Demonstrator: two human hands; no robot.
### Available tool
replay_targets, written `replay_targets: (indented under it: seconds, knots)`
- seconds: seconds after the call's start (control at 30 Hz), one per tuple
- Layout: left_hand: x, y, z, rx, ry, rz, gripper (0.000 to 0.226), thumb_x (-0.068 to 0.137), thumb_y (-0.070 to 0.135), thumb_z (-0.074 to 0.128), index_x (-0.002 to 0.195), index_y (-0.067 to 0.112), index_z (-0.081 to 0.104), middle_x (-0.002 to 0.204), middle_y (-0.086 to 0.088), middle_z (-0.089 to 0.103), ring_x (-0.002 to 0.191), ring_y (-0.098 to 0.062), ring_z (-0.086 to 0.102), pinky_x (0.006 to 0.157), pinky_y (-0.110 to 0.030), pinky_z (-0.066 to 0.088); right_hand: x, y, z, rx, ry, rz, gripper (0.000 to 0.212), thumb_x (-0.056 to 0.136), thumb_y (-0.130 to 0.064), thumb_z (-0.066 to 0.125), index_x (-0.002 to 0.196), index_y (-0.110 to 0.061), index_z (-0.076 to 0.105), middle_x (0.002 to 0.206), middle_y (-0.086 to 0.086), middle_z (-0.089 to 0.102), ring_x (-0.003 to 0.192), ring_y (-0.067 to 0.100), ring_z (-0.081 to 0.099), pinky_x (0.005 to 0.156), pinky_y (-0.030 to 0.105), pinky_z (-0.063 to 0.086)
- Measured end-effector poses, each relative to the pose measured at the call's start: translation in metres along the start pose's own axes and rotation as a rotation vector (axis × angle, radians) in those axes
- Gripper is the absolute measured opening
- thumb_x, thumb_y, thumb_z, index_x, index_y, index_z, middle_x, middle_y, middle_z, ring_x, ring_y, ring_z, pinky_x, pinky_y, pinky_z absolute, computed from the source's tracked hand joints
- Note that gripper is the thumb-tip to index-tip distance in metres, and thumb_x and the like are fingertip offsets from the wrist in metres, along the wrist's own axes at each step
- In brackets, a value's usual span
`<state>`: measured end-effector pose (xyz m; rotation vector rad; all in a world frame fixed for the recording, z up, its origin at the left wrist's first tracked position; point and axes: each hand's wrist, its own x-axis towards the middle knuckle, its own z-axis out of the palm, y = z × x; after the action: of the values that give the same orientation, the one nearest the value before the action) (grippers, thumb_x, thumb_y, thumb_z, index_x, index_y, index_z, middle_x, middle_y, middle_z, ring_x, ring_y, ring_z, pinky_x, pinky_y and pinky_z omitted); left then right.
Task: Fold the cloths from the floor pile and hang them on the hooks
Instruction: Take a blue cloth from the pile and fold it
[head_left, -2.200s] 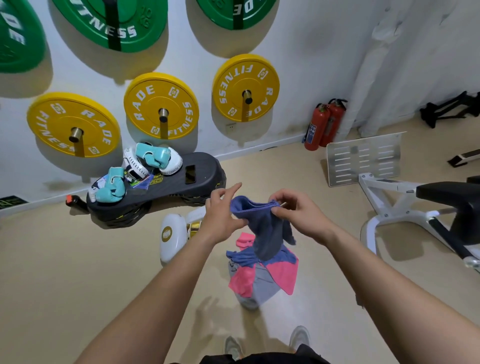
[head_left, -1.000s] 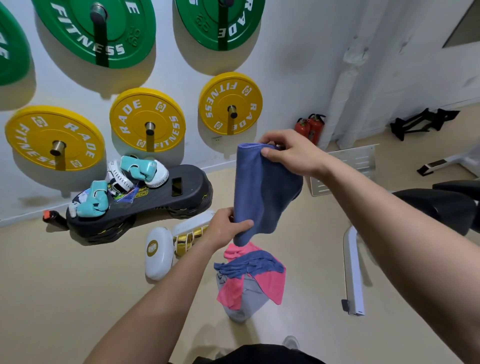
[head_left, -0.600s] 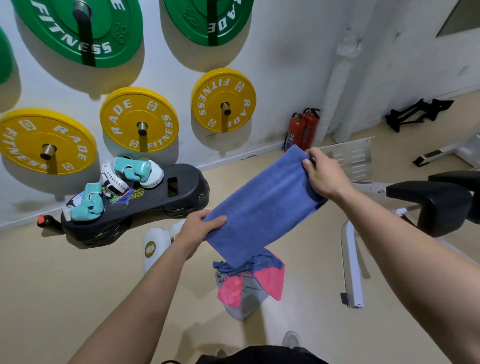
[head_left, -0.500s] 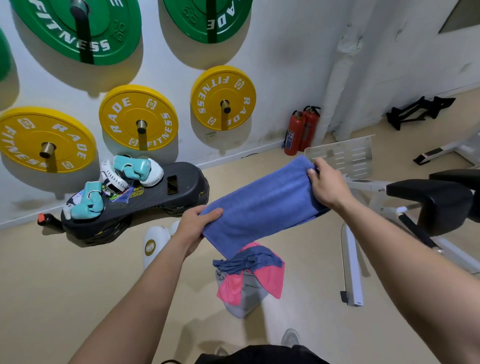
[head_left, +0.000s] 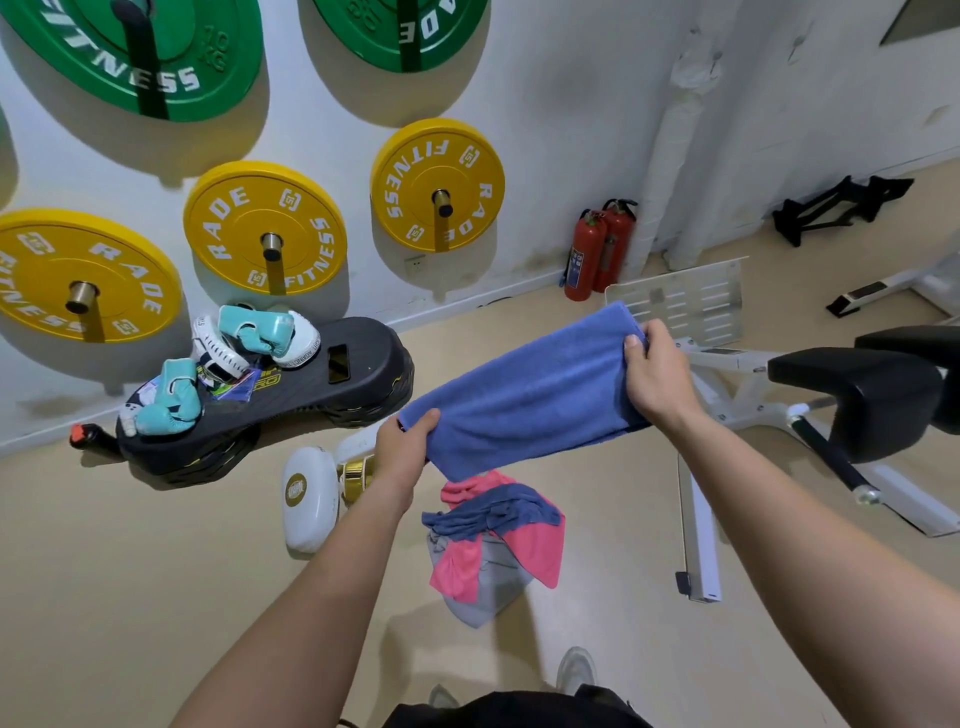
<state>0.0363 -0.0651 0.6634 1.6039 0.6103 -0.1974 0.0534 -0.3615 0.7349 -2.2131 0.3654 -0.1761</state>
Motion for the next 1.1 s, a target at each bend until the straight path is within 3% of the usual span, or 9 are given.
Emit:
replay_targets:
  seconds: [0.07, 0.17, 0.3, 0.4, 0.53, 0.7, 0.87, 1.0, 1.1]
  knots:
    - [-0.004, 0.005, 0.006, 0.077, 0.1, 0.038, 0.045, 0.092, 0.039, 0.061, 0.127, 0.013, 0.051, 0.117, -0.004, 0.063, 0.102, -0.026, 0.06, 0.085, -0.04, 0.053, -0.005, 0.006, 0.006, 0.043, -0.056, 0.005, 0.02, 0.102, -0.021, 0.038, 0.095, -0.005, 0.047, 0.091, 0.006, 0.054, 0.084, 0.025, 0.048, 0.069, 0.035, 0.033]
    - [-0.01, 0.007, 0.005, 0.346, 0.215, 0.188, 0.033, 0.102, 0.038, 0.047, 0.116, 0.009, 0.041, 0.103, -0.007, 0.055, 0.09, -0.027, 0.054, 0.074, -0.036, 0.041, -0.01, 0.018, 0.014, 0.085, -0.081, 0.038, 0.019, 0.101, -0.019, 0.039, 0.098, -0.002, 0.048, 0.091, 0.005, 0.054, 0.083, 0.023, 0.048, 0.067, 0.035, 0.034]
    - [-0.006, 0.004, -0.005, 0.587, 0.211, 0.292, 0.029, 0.102, 0.042, 0.046, 0.105, 0.014, 0.04, 0.092, -0.005, 0.056, 0.081, -0.029, 0.053, 0.067, -0.036, 0.039, -0.01, 0.029, 0.025, -0.068, 0.009, 0.063, 0.015, 0.101, -0.022, 0.04, 0.091, -0.012, 0.047, 0.092, 0.007, 0.056, 0.084, 0.027, 0.05, 0.071, 0.034, 0.034]
    - [-0.006, 0.006, 0.003, 0.489, 0.209, 0.255, 0.029, 0.099, 0.042, 0.054, 0.102, 0.013, 0.048, 0.088, -0.002, 0.056, 0.079, -0.024, 0.052, 0.067, -0.033, 0.037, -0.015, 0.028, 0.038, -0.147, 0.067, 0.042, 0.017, 0.097, -0.025, 0.045, 0.083, -0.015, 0.047, 0.091, 0.01, 0.057, 0.082, 0.026, 0.047, 0.07, 0.035, 0.036]
    - [-0.014, 0.009, 0.036, 0.36, 0.1, 0.255, 0.029, 0.097, 0.036, 0.059, 0.094, 0.007, 0.057, 0.077, 0.001, 0.055, 0.07, -0.016, 0.049, 0.06, -0.03, 0.037, -0.031, 0.008, 0.062, -0.066, -0.057, -0.057, 0.026, 0.091, -0.022, 0.054, 0.067, -0.023, 0.044, 0.07, 0.0, 0.052, 0.071, 0.024, 0.047, 0.064, 0.031, 0.032]
    - [-0.022, 0.017, 0.066, 0.268, 0.014, 0.269, 0.03, 0.097, 0.03, 0.059, 0.079, 0.006, 0.062, 0.067, -0.005, 0.062, 0.06, -0.012, 0.05, 0.058, -0.032, 0.037, -0.053, -0.017, 0.093, 0.026, -0.17, -0.081, 0.008, 0.086, -0.021, 0.062, 0.087, -0.016, 0.067, 0.081, -0.001, 0.066, 0.078, 0.02, 0.058, 0.068, 0.03, 0.04]
    - [-0.021, 0.022, 0.06, 0.282, -0.019, 0.285, 0.036, 0.097, 0.034, 0.058, 0.085, 0.0, 0.066, 0.082, -0.019, 0.07, 0.067, -0.019, 0.055, 0.065, -0.038, 0.045, -0.067, -0.026, 0.101, 0.075, -0.17, -0.078, 0.014, 0.083, -0.019, 0.068, 0.098, -0.019, 0.068, 0.086, -0.008, 0.065, 0.082, 0.016, 0.061, 0.077, 0.029, 0.047]
    - [-0.018, 0.025, 0.055, 0.289, -0.054, 0.269, 0.032, 0.097, 0.039, 0.055, 0.089, 0.012, 0.071, 0.081, -0.003, 0.073, 0.08, -0.021, 0.067, 0.076, -0.039, 0.051, -0.072, -0.031, 0.103, 0.082, -0.188, -0.1, 0.01, 0.082, -0.024, 0.068, 0.092, -0.024, 0.068, 0.079, -0.008, 0.064, 0.074, 0.016, 0.06, 0.074, 0.033, 0.05]
    - [-0.015, 0.028, 0.05, 0.269, -0.079, 0.252, 0.05, 0.089, 0.061, 0.052, 0.085, 0.013, 0.065, 0.075, 0.002, 0.068, 0.075, -0.021, 0.063, 0.074, -0.039, 0.051, -0.075, -0.035, 0.104, 0.126, -0.299, -0.138, 0.011, 0.079, -0.022, 0.058, 0.087, -0.024, 0.064, 0.071, -0.002, 0.056, 0.072, 0.016, 0.052, 0.072, 0.039, 0.05]
